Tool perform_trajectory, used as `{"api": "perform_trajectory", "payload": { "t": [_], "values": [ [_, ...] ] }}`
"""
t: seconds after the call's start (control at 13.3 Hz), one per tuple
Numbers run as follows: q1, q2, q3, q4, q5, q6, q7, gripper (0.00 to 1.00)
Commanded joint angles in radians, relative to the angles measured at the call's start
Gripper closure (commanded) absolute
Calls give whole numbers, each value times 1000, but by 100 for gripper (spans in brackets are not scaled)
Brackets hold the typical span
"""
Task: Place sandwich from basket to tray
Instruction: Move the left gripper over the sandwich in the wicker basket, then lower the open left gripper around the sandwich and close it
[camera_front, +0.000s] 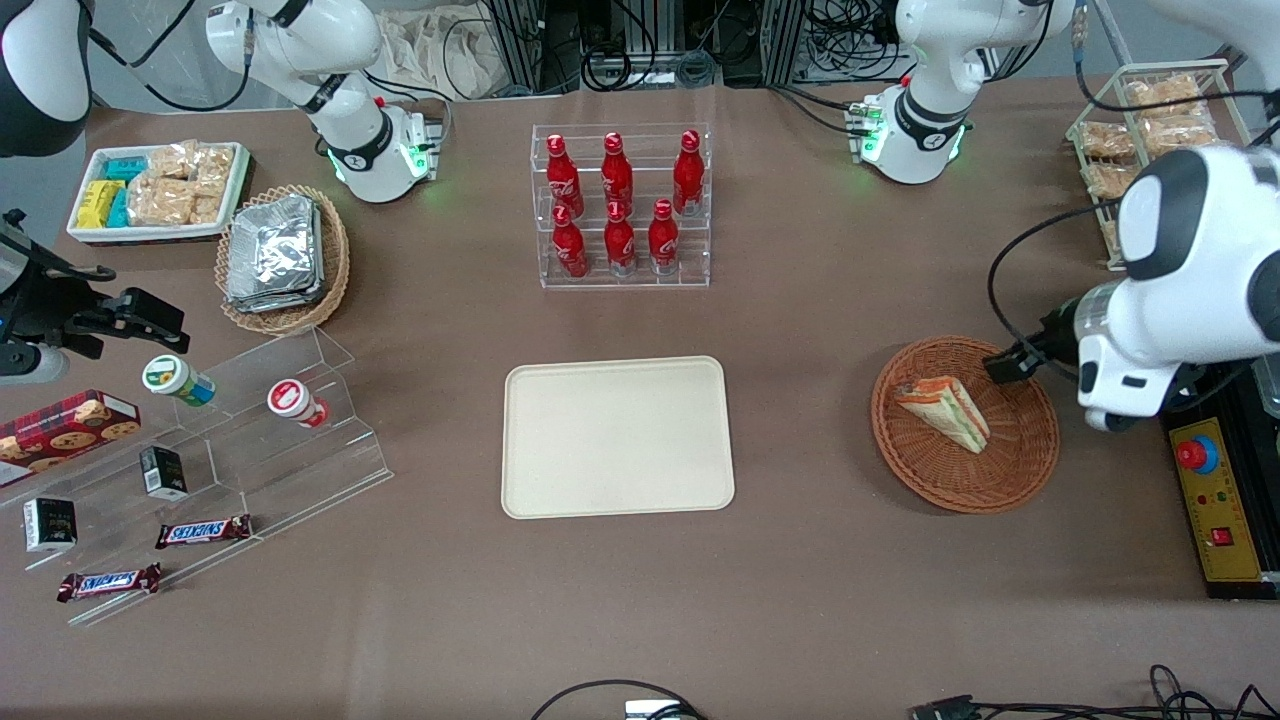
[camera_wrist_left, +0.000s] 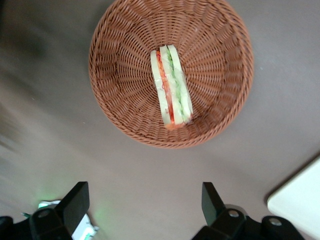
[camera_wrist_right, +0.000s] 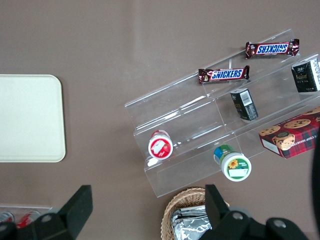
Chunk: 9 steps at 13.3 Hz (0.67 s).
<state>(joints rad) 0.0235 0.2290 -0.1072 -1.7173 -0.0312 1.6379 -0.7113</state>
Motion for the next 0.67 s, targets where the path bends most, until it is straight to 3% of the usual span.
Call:
{"api": "perform_trajectory", "payload": {
  "t": [0.0,0.6],
  "values": [
    [-4,67,0,-10,-13,75,-69,1],
    [-4,216,0,-171,-9,431,-97,0]
  ]
}}
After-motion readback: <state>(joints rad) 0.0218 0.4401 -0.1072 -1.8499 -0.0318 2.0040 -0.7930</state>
